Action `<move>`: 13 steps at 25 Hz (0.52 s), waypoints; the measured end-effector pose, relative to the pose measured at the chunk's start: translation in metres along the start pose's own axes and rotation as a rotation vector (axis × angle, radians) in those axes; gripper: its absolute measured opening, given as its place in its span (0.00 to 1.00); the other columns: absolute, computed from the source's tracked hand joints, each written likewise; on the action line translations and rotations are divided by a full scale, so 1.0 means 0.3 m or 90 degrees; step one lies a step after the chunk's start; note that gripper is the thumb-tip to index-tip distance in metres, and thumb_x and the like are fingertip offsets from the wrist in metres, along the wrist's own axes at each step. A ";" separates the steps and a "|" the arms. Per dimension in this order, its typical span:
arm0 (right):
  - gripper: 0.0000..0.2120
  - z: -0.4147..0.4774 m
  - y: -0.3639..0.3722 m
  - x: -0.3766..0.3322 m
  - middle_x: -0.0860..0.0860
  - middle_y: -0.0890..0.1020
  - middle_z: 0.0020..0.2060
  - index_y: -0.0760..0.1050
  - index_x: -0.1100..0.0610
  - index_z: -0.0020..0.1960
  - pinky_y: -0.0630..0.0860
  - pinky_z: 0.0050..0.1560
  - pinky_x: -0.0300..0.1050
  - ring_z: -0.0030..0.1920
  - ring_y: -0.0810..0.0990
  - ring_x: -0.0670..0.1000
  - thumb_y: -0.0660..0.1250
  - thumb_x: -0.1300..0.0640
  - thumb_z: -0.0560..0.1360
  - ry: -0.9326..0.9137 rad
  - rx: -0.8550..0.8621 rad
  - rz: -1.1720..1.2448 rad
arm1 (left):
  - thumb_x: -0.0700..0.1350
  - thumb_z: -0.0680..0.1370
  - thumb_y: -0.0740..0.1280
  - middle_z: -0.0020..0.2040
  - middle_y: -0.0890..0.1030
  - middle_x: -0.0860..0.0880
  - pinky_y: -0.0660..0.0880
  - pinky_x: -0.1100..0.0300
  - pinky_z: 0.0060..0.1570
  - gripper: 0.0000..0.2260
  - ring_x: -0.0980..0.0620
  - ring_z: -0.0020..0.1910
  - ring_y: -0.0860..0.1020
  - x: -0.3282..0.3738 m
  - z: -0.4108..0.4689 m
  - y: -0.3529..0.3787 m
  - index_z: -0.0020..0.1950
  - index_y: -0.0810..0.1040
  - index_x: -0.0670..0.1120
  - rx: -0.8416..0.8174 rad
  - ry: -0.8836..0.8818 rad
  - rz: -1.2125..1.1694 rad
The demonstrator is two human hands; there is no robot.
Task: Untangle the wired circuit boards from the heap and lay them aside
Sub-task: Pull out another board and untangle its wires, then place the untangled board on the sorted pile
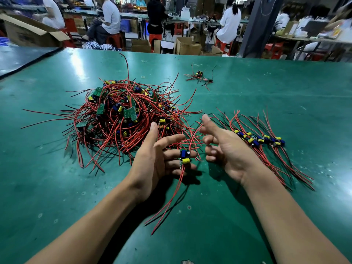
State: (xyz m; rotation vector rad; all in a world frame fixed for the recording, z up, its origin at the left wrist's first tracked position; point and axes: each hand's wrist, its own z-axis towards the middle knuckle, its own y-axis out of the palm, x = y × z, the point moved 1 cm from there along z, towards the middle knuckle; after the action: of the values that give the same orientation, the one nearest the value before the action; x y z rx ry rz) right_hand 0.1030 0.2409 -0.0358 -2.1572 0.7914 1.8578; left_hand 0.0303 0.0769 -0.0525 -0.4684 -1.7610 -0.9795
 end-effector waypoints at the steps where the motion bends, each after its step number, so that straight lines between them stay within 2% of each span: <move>1: 0.29 -0.006 0.005 0.004 0.46 0.71 0.32 0.73 0.53 0.47 0.65 0.24 0.37 0.25 0.65 0.45 0.77 0.32 0.61 -0.028 0.001 -0.068 | 0.72 0.72 0.49 0.54 0.83 0.35 0.74 0.53 0.40 0.38 0.38 0.46 0.82 0.001 -0.001 -0.001 0.67 0.74 0.45 -0.007 0.006 -0.003; 4: 0.29 -0.026 0.031 0.027 0.48 0.75 0.34 0.71 0.52 0.46 0.70 0.26 0.38 0.28 0.72 0.45 0.79 0.36 0.59 -0.104 -0.044 -0.278 | 0.73 0.72 0.50 0.52 0.83 0.37 0.75 0.51 0.43 0.39 0.41 0.45 0.82 -0.005 0.000 -0.009 0.69 0.73 0.46 -0.024 0.020 -0.021; 6: 0.25 -0.034 0.042 0.036 0.47 0.77 0.37 0.73 0.50 0.50 0.75 0.30 0.40 0.31 0.75 0.44 0.81 0.44 0.60 -0.132 -0.062 -0.359 | 0.73 0.72 0.51 0.52 0.82 0.37 0.74 0.49 0.49 0.38 0.41 0.48 0.80 -0.013 0.007 -0.016 0.70 0.73 0.48 -0.016 0.020 -0.013; 9: 0.19 -0.032 0.033 0.025 0.49 0.80 0.41 0.74 0.51 0.51 0.81 0.37 0.48 0.36 0.77 0.46 0.81 0.59 0.67 -0.144 -0.040 -0.386 | 0.74 0.70 0.54 0.55 0.81 0.39 0.73 0.45 0.56 0.39 0.42 0.51 0.80 -0.023 0.021 -0.019 0.71 0.72 0.50 -0.013 0.016 -0.021; 11: 0.16 -0.030 0.018 0.012 0.50 0.81 0.41 0.76 0.54 0.51 0.82 0.38 0.47 0.38 0.80 0.48 0.79 0.62 0.69 -0.145 -0.029 -0.363 | 0.74 0.69 0.55 0.58 0.82 0.41 0.72 0.42 0.60 0.38 0.41 0.55 0.81 -0.027 0.026 -0.022 0.71 0.71 0.51 -0.025 0.016 -0.034; 13: 0.14 -0.030 0.005 0.000 0.50 0.83 0.41 0.77 0.56 0.51 0.81 0.37 0.44 0.39 0.81 0.47 0.78 0.63 0.70 -0.147 -0.033 -0.306 | 0.73 0.71 0.55 0.60 0.82 0.41 0.75 0.42 0.58 0.36 0.39 0.56 0.81 -0.026 0.025 -0.014 0.70 0.71 0.52 -0.025 0.014 -0.027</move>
State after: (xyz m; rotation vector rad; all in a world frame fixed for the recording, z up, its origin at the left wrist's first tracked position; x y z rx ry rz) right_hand 0.1099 0.2356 -0.0336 -1.8935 0.1579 1.8273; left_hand 0.0262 0.0814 -0.0621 -0.4462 -1.7409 -1.0470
